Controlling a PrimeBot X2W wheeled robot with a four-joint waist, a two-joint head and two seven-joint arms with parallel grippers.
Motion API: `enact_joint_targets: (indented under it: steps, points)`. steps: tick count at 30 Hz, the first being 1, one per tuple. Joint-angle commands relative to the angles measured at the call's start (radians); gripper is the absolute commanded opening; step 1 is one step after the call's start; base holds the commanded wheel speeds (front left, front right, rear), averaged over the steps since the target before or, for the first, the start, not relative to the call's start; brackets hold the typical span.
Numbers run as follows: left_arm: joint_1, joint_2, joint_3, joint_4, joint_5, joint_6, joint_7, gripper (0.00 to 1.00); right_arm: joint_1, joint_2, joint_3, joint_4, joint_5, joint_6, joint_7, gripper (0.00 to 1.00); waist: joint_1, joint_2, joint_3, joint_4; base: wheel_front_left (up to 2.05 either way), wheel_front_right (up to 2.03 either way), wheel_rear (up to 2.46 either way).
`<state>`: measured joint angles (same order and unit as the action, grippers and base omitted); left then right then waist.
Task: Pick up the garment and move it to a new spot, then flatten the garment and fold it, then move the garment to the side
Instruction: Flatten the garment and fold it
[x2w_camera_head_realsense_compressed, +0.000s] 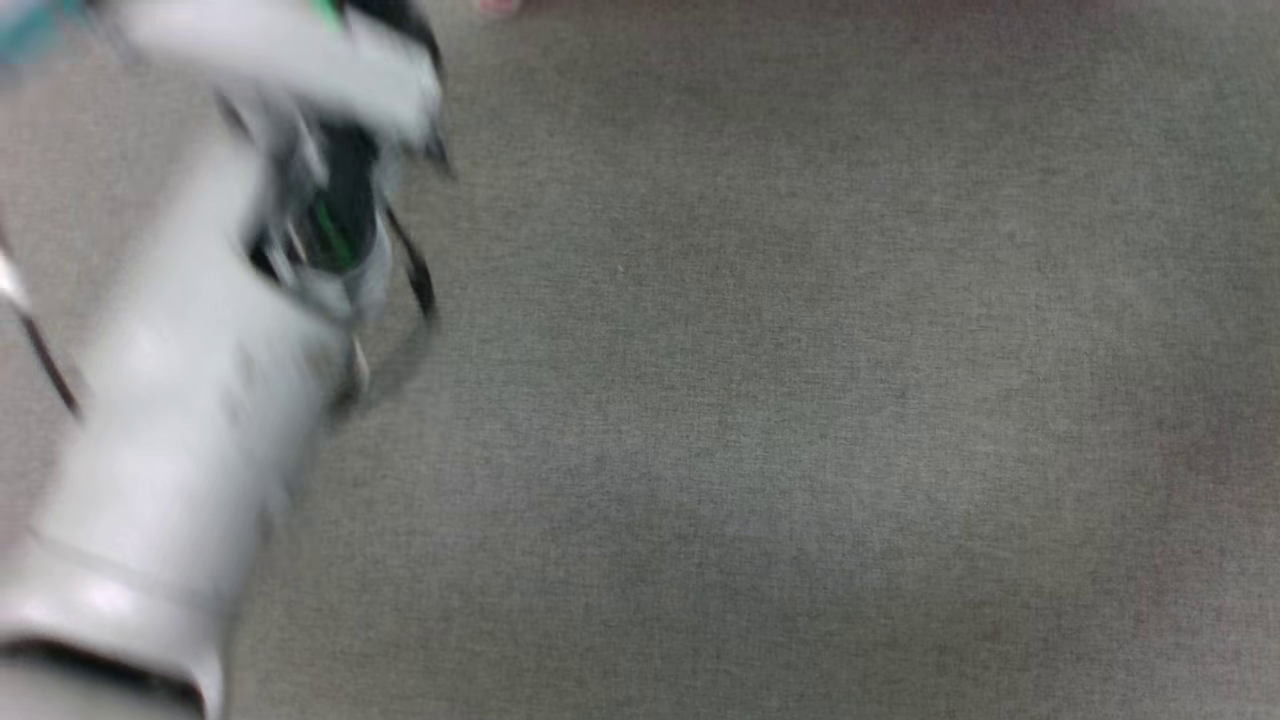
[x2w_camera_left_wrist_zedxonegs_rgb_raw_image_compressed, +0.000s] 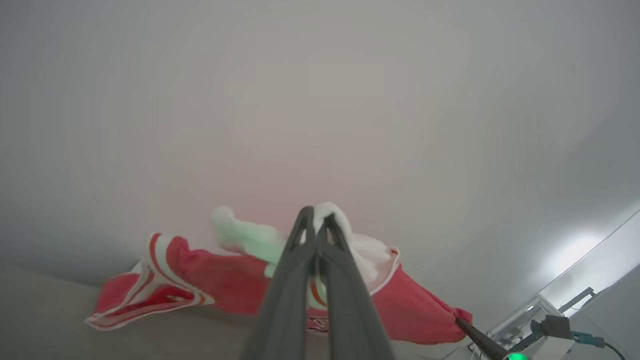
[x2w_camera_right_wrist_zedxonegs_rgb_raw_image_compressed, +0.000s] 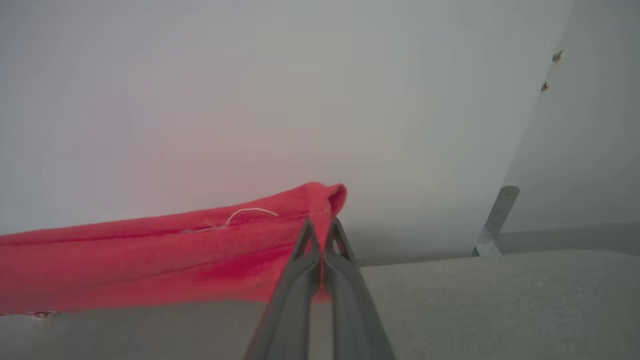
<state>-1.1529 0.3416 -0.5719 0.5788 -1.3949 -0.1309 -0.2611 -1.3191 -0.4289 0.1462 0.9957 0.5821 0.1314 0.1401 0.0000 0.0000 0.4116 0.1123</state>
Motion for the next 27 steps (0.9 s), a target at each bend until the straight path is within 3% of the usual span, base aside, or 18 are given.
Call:
enact_joint_targets:
  steps: [1, 7, 15, 21, 27]
  points:
    - [0.083, -0.004, 0.0, -0.039, 0.015, 0.001, -0.002, 0.0, 0.059, -0.014, 0.019, -0.02, 0.025, -0.001, -0.002, 0.0, 0.0, 0.0, -0.005, 0.004, 0.0, 0.0, 0.0]
    - [0.377, 0.004, 0.037, -0.225, 0.154, 0.001, -0.003, 0.0, 0.306, -0.069, 0.089, -0.147, 0.144, -0.001, 0.012, 0.0, 0.0, 0.0, -0.02, -0.005, 0.0, 0.0, 0.0]
    - [0.704, 0.015, 0.1, -0.379, 0.259, 0.001, -0.003, 0.0, 0.637, -0.132, 0.119, -0.383, 0.284, -0.001, 0.038, 0.0, 0.0, 0.0, -0.09, -0.029, 0.0, 0.0, 0.0]
    - [0.882, 0.047, 0.078, -0.46, 0.324, 0.001, -0.002, 0.0, 0.894, -0.178, 0.071, -0.584, 0.326, -0.001, 0.091, 0.0, 0.0, 0.0, -0.121, -0.043, 0.0, 0.0, 0.0]
    - [1.024, 0.049, 0.147, -0.553, 0.341, 0.001, -0.002, 0.0, 1.134, -0.17, -0.059, -0.777, 0.308, -0.001, 0.159, 0.0, 0.0, 0.0, -0.138, -0.053, 0.0, 0.0, 0.0]
